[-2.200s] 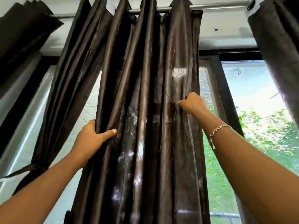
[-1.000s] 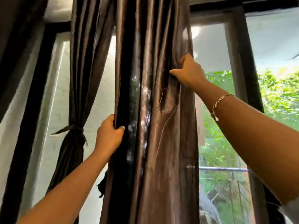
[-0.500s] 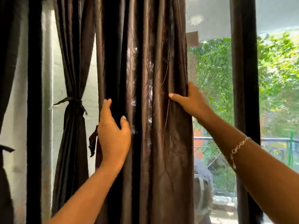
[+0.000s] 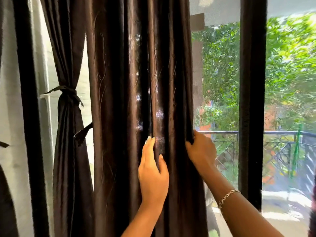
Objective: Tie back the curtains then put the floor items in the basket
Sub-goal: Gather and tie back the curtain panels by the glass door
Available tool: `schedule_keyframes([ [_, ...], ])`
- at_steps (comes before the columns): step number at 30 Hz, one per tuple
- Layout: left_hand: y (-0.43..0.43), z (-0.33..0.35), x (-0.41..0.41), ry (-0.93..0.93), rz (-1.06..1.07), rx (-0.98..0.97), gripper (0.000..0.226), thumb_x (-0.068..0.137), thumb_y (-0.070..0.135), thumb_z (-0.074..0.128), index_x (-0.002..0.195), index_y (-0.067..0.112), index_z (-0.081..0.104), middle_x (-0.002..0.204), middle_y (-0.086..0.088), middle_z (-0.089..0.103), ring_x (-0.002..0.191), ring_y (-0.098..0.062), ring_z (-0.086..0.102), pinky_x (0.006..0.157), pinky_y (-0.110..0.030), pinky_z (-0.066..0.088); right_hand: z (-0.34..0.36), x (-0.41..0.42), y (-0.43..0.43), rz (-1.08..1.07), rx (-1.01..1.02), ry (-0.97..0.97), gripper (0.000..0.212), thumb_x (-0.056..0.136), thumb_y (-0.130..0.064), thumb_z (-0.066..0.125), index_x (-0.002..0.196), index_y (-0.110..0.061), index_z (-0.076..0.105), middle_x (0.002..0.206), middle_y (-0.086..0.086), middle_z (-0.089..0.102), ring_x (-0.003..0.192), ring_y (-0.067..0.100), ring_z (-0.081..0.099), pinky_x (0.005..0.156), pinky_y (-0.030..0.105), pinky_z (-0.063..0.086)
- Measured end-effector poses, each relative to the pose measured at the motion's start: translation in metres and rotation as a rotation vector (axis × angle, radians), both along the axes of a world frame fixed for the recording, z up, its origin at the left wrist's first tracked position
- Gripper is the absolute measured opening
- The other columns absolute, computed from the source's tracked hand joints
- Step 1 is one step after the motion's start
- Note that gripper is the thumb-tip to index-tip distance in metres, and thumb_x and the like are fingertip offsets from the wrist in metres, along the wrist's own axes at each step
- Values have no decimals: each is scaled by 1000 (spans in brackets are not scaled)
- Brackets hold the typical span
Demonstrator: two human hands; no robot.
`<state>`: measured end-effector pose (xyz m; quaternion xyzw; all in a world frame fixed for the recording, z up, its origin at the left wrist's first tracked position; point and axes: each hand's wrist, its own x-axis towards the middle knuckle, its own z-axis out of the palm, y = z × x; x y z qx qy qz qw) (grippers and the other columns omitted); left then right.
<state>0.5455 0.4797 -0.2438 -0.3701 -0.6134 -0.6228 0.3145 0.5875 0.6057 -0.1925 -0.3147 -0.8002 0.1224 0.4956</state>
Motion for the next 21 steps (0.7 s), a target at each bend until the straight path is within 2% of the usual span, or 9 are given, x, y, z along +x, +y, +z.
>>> schedule_keyframes([
  [2, 5, -9, -5, -65, 58, 39, 49, 88, 5, 54, 135, 12, 43, 143, 1, 42, 133, -8, 36, 104, -11, 24, -17, -2, 3, 9, -35, -54, 15, 87, -22, 54, 97, -17, 63, 67, -3, 57, 60, 19, 47, 47, 23, 28],
  [3, 7, -12, -7, -98, 68, 41, 49, 88, 9, 56, 136, 13, 42, 141, 1, 43, 132, -10, 38, 104, -14, 26, -26, -2, 4, 10, -41, -82, 15, 88, -23, 53, 97, -17, 63, 66, -3, 56, 61, 20, 51, 48, 23, 32],
  [6, 14, -22, -10, -181, 21, -42, 59, 85, 27, 64, 137, 15, 40, 137, 2, 48, 128, -12, 44, 101, -14, 29, -50, -3, 8, -17, -47, -162, 16, 88, -19, 49, 97, -17, 62, 82, 3, 67, 77, 25, 63, 61, 27, 43],
  [10, 26, -33, -15, -319, -1, -139, 70, 78, 35, 71, 137, 14, 39, 135, -1, 53, 124, -15, 51, 101, -29, 39, -71, -3, 9, -57, -44, -229, 18, 89, -11, 43, 101, -16, 57, 86, 8, 67, 81, 29, 64, 62, 31, 43],
  [15, 34, -45, -17, -415, 67, -227, 52, 85, 27, 64, 131, 14, 45, 123, -6, 63, 113, -22, 59, 94, -36, 47, -82, -9, -2, -70, 18, -294, 20, 91, -9, 40, 110, -12, 44, 94, 12, 66, 88, 30, 65, 62, 31, 36],
  [18, 37, -45, -24, -426, 156, -337, 48, 87, 32, 60, 129, 14, 46, 118, -7, 64, 110, -26, 59, 90, -39, 47, -83, -17, -8, -80, 20, -335, 27, 93, -10, 37, 120, -9, 40, 100, 13, 66, 93, 31, 65, 67, 34, 43],
  [21, 34, -43, -32, -402, 197, -342, 22, 90, 21, 54, 111, 14, 56, 104, -6, 67, 99, -28, 62, 83, -40, 48, -86, -24, -7, -84, 32, -355, 36, 92, -6, 36, 128, -7, 37, 104, 13, 67, 96, 30, 65, 72, 34, 47],
])
